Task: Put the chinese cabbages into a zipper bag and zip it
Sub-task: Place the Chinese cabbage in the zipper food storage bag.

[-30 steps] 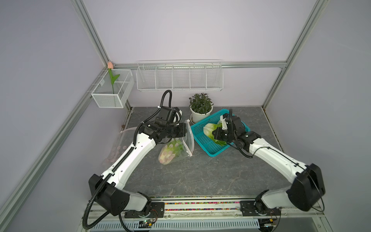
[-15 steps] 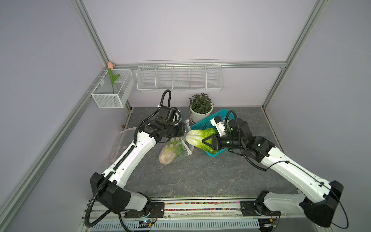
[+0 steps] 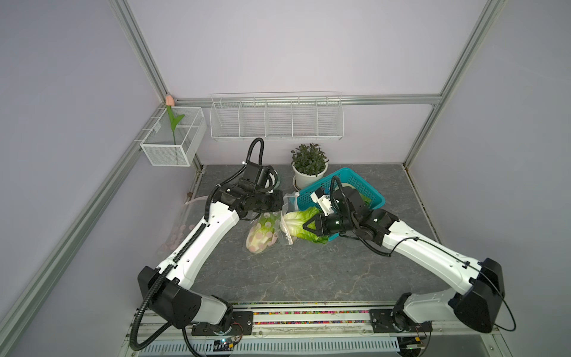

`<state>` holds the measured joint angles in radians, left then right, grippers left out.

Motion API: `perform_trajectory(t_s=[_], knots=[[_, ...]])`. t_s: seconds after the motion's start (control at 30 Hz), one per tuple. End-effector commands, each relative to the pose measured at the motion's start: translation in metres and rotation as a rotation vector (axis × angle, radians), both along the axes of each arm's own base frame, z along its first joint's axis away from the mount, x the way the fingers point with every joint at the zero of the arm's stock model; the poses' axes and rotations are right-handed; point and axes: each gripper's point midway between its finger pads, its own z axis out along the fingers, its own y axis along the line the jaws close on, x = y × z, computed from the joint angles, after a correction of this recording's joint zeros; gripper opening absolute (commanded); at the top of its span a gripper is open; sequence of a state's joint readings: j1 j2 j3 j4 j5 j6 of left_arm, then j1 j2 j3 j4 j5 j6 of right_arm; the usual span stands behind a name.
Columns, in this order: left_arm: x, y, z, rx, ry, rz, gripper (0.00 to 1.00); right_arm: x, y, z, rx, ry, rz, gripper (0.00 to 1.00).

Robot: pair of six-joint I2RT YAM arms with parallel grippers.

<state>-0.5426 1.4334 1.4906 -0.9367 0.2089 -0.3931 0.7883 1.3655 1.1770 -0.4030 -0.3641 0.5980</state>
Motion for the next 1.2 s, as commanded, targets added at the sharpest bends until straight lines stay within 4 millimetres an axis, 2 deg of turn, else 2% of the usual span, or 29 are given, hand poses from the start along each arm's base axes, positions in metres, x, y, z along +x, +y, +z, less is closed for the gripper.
perform_trajectory(t_s=[0.0, 0.1, 0.23, 0.33, 0.4, 0.47, 0.57, 0.67, 0.73, 0.77, 0.83, 0.87, 0.97, 1.03, 1.1, 1.17], knots=[[-0.008, 0.003, -0.009, 0.041, 0.046, -0.039, 0.16, 0.0, 0.007, 0.004, 0.03, -0.03, 0.027, 0.07], [-0.007, 0.002, -0.006, 0.039, 0.037, -0.042, 0.26, 0.0, 0.008, 0.002, 0.036, -0.023, 0.025, 0.07], [-0.004, -0.002, -0.012, 0.056, 0.05, -0.066, 0.25, 0.0, 0.008, 0.003, 0.039, -0.027, 0.025, 0.07], [-0.003, -0.008, -0.012, 0.061, 0.045, -0.085, 0.13, -0.001, 0.007, 0.0, 0.03, -0.021, 0.024, 0.07], [-0.003, -0.013, -0.006, 0.047, 0.033, -0.098, 0.0, 0.0, 0.004, -0.001, 0.017, -0.021, 0.013, 0.07], [-0.006, -0.019, 0.007, 0.027, 0.011, -0.11, 0.0, 0.006, 0.0, -0.001, -0.008, -0.03, -0.015, 0.07], [-0.02, -0.033, 0.029, 0.014, -0.028, -0.151, 0.0, 0.012, 0.006, 0.024, 0.02, -0.08, -0.016, 0.07], [-0.033, -0.044, 0.036, 0.007, -0.028, -0.186, 0.0, 0.007, 0.025, 0.072, 0.172, -0.131, 0.032, 0.07], [-0.037, -0.047, 0.038, -0.017, -0.028, -0.188, 0.0, 0.006, 0.039, 0.083, 0.264, -0.113, 0.071, 0.07], [-0.037, -0.046, 0.038, -0.022, -0.031, -0.184, 0.0, 0.012, 0.042, 0.077, 0.266, -0.093, 0.07, 0.07], [-0.039, -0.046, 0.039, -0.036, -0.035, -0.178, 0.0, 0.027, 0.042, 0.049, 0.228, -0.01, 0.048, 0.07], [-0.04, -0.046, 0.04, -0.044, -0.034, -0.177, 0.0, 0.032, 0.04, 0.046, 0.234, 0.022, 0.043, 0.07], [-0.044, -0.048, 0.045, -0.089, -0.035, -0.177, 0.0, 0.044, 0.041, 0.076, 0.408, 0.062, 0.003, 0.07], [-0.047, -0.055, 0.053, -0.156, -0.036, -0.183, 0.0, 0.05, 0.051, 0.065, 0.385, 0.137, -0.019, 0.07], [-0.05, -0.061, 0.057, -0.204, -0.028, -0.194, 0.0, 0.064, 0.051, 0.054, 0.403, 0.205, -0.095, 0.07], [-0.051, -0.062, 0.057, -0.224, -0.024, -0.189, 0.0, 0.075, 0.048, 0.061, 0.489, 0.256, -0.169, 0.08]])
